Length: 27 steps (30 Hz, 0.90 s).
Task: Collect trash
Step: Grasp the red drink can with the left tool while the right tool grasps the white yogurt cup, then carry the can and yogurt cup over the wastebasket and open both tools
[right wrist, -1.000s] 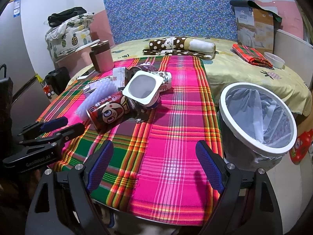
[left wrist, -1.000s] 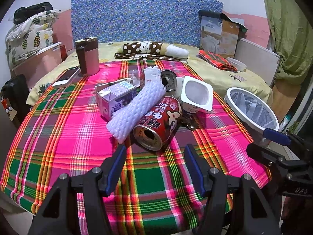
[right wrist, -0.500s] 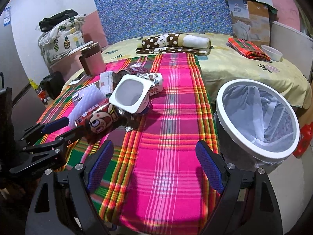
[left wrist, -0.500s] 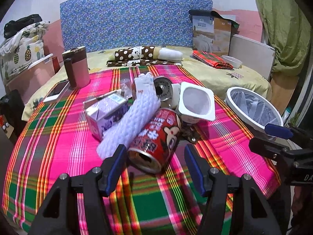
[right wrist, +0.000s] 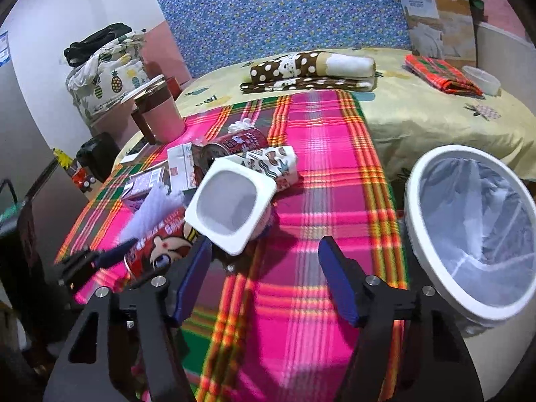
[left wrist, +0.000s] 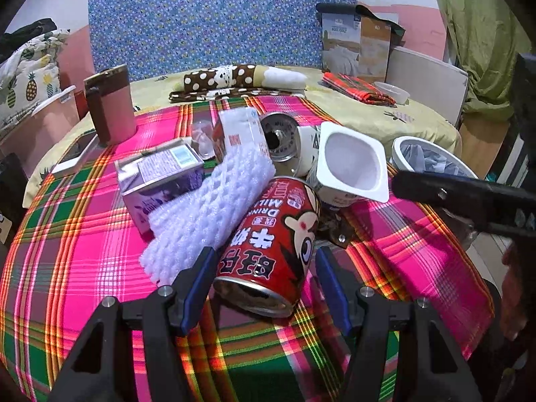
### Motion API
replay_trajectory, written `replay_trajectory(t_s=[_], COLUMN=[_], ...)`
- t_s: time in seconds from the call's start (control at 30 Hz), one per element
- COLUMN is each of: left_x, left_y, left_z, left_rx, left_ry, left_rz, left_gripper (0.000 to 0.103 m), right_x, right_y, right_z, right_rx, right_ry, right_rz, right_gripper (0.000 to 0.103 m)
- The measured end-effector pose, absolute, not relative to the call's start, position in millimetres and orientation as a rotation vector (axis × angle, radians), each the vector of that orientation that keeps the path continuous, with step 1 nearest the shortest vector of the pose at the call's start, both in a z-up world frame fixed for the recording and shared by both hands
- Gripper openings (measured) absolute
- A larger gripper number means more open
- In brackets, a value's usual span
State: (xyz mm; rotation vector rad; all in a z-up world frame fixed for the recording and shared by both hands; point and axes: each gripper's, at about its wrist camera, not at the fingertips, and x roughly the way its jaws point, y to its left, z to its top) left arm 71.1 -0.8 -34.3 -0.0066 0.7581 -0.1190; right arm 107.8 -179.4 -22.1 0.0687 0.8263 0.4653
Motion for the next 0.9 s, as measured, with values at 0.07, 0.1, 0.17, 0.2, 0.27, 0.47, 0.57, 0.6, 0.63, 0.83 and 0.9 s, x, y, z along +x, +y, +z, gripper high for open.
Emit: replay_trajectory(t_s=[0.07, 0.1, 0.17, 0.2, 0.27, 0.47, 0.57, 0.6, 0.63, 0.83, 0.9], left_x=[73, 75, 76, 77, 78, 74, 70, 68, 66, 56, 54], left_y=[1, 1, 0, 0, -1, -1, 0, 1, 1, -2, -5], left_z=[-36, -37, -39, -41, -42, -41, -37, -36, -34, -22, -18], left_rx=[-0.019, -0.023, -0.026, -0.028, -0.042, -0.064, -0.079, -0.082, -0.086, -0.097, -0.102], left_ry=[0.771, 0.776, 0.785, 0.789, 0.8, 0.798, 0.788, 0.784, 0.779, 0.748, 0.743], left_rz=[-0.127, -0.128, -0.13, -0.133, -0.142, -0.14, -0.133, -0.131, -0.131, -0.136, -0.141], left_gripper=[0.063, 0.063, 0.063, 0.063, 0.062, 0.058, 0.058, 0.058, 0.058, 0.057, 0.056], right_x=[114, 117, 121, 124, 127, 120, 115, 113, 111, 105, 104], right_y=[-175, -173, -172, -171, -172, -181, -187, -188, -190, -201, -204], right_z=[-25, -27, -31, -34, -37, -34, -30, -29, -27, -18, -14], right_rx=[0.078, 0.081, 0.099, 0.109, 0.126, 0.148, 0.154, 0.156, 0.159, 0.179, 0.187], right_ry=[0.836, 0.842, 0.86, 0.875, 0.898, 0.895, 0.884, 0.881, 0.878, 0.852, 0.842], right_rz=[0.473, 0.474, 0.479, 0.48, 0.481, 0.477, 0.474, 0.473, 0.474, 0.468, 0.462], right_gripper=[0.062, 0.059, 0.056, 0.054, 0.046, 0.015, 0.014, 0.014, 0.014, 0.014, 0.014])
